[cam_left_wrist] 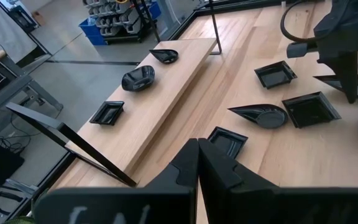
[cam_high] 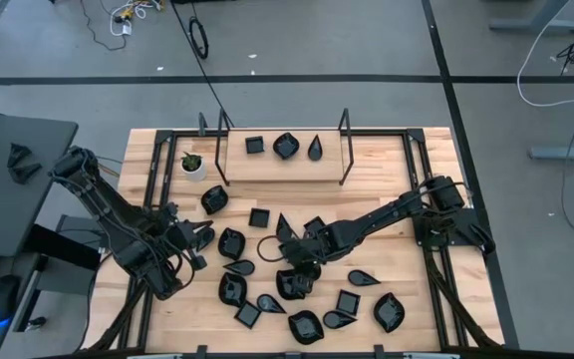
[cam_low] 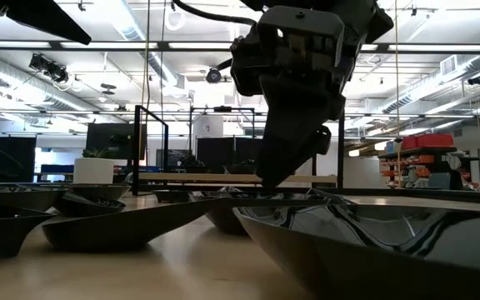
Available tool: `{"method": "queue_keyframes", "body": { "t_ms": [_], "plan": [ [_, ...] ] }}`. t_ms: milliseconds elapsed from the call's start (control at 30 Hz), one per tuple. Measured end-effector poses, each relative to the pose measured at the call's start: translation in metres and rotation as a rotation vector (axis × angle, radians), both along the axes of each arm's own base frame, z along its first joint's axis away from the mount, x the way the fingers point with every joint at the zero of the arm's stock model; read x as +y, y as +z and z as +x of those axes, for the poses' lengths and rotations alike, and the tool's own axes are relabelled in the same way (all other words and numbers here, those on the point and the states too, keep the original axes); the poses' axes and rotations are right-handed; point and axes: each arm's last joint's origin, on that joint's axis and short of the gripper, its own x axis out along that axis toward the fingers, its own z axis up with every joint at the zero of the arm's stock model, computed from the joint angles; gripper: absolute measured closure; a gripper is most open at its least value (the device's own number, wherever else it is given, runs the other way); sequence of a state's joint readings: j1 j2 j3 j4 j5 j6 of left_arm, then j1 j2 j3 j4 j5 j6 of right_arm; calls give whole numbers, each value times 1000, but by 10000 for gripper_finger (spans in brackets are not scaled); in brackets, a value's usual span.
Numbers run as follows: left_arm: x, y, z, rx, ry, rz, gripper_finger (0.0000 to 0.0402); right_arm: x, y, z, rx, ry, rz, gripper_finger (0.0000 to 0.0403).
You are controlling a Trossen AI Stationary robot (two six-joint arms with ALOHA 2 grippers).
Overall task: Pick & Place Mini shaped plates
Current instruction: Stack the black leaf shaped bowl on top of the other black leaf shaped bowl on the shelf
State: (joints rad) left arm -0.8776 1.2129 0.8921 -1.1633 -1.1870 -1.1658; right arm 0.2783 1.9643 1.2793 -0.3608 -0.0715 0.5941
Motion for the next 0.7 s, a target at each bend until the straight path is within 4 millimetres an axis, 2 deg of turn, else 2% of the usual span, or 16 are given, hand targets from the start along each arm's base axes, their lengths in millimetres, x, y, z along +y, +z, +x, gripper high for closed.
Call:
{"method": "queue_keyframes", "body": {
  "t_ms": [200, 333, 700],
  "plan": [
    [0, 0, 0, -3, 1, 3, 388, 0, -11, 3, 11, 15, 6, 259],
    [0, 0, 0, -3, 1, 3, 388, 2, -10, 7, -30, 35, 16, 264],
    [0, 0, 0, -6, 1, 5, 388, 2, -14, 9, -42, 87, 8, 350]
  ]
}}
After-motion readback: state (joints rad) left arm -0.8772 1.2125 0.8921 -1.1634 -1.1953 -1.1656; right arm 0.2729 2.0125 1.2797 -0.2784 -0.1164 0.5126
